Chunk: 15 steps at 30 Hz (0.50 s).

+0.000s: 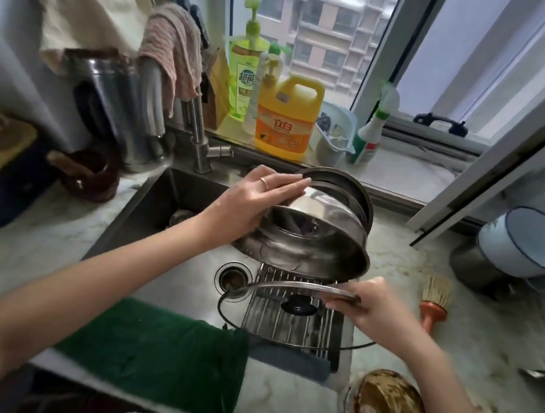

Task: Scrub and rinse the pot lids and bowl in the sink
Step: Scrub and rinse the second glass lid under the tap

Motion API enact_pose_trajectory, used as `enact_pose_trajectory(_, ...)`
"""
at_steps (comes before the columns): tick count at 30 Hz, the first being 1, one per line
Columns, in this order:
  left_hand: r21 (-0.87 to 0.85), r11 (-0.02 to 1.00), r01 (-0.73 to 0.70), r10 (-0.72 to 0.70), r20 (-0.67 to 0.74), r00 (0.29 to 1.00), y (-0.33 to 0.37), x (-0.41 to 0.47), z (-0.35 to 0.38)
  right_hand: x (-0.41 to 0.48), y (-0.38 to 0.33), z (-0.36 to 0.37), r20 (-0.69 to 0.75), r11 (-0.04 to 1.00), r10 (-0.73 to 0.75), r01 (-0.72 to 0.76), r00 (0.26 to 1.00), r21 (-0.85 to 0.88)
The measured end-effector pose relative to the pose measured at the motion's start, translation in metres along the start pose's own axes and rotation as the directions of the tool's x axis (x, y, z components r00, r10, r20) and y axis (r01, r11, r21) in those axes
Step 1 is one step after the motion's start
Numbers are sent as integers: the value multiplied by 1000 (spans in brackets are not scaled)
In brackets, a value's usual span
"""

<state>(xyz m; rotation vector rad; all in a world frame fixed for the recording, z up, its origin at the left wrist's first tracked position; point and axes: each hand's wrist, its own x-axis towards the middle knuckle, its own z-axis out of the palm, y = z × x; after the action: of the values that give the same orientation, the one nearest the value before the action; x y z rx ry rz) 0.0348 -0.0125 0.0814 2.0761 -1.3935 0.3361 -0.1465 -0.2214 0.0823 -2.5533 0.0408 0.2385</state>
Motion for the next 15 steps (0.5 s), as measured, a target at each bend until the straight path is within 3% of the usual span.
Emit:
enact_pose_trajectory(6, 218, 955, -203, 254, -236, 938, 3, -29, -45, 8, -17, 2, 43, 992, 47, -42, 998, -123)
enact_pose_trajectory(15, 361, 910, -204, 357, -436, 826, 19, -41, -102, 28, -30, 21, 61, 936, -30, 49, 998, -349)
